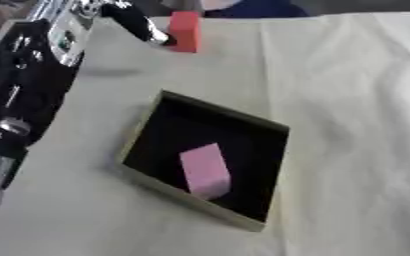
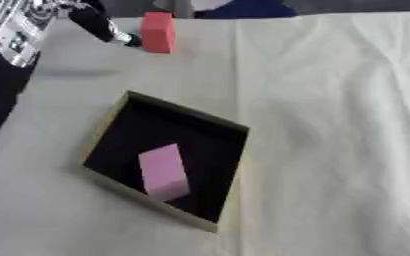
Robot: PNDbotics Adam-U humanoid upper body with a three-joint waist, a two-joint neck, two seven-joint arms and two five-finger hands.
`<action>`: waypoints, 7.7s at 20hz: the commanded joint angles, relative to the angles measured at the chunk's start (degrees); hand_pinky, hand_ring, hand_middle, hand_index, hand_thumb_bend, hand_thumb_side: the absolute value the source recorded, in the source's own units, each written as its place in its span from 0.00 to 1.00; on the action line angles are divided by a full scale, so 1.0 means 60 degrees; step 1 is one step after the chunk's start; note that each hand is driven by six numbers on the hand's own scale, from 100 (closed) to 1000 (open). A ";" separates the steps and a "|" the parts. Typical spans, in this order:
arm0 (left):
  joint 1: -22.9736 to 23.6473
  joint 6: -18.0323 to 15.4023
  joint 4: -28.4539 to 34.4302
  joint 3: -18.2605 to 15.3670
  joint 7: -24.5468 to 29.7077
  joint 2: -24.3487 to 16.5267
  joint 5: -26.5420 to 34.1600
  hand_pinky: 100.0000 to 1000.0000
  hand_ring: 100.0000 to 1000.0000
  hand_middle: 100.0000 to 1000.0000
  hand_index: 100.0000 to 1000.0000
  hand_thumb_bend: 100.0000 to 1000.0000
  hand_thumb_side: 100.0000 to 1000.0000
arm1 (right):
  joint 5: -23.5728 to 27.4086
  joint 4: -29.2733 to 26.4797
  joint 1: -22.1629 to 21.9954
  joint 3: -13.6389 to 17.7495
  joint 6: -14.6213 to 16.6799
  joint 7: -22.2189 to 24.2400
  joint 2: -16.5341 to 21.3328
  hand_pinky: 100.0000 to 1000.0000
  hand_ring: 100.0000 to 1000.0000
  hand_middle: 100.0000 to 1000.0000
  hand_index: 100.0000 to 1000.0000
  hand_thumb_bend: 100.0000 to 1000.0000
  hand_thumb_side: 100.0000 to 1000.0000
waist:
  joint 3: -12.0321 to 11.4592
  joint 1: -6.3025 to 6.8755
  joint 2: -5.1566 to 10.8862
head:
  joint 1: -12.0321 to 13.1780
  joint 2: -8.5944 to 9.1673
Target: Pick up objects on the table and place them in the box.
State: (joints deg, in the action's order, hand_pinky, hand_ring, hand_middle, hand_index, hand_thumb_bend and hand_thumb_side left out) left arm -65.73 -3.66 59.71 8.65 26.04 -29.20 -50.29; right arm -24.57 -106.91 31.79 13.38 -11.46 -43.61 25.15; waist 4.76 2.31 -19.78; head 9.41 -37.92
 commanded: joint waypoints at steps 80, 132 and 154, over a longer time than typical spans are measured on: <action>-0.1554 0.0376 -0.1797 -0.0895 0.0616 -0.0286 -0.0685 0.83 0.92 0.89 0.93 0.58 0.00 | 0.1251 0.0505 0.0878 0.0039 0.0305 0.0208 0.0718 0.79 0.75 0.58 0.67 0.00 0.60 | 0.0804 0.0391 -0.1010 | 0.1197 0.1665; -0.1295 0.1022 -0.0597 -0.0261 -0.0414 -0.0380 0.1126 0.53 0.39 0.43 0.60 0.12 0.00 | 0.1167 0.0583 0.0649 0.0124 0.0313 0.0261 0.0560 0.80 0.74 0.57 0.67 0.00 0.60 | 0.0778 0.0332 -0.0700 | 0.0544 0.1139; 0.0591 0.0682 0.4684 0.2164 -0.1730 -0.0662 0.2901 0.53 0.38 0.42 0.58 0.15 0.00 | 0.0044 -0.0073 -0.0074 0.0090 0.0113 0.0370 -0.0141 0.80 0.74 0.58 0.67 0.00 0.61 | 0.0034 0.0031 0.0510 | -0.0161 -0.0389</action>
State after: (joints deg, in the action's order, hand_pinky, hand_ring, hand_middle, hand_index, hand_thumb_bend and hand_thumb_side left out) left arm -61.42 1.00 85.03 21.29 16.05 -31.37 -33.07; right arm -23.63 -105.93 30.86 13.67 -10.64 -41.35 23.62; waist 4.88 2.85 -18.03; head 8.81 -39.55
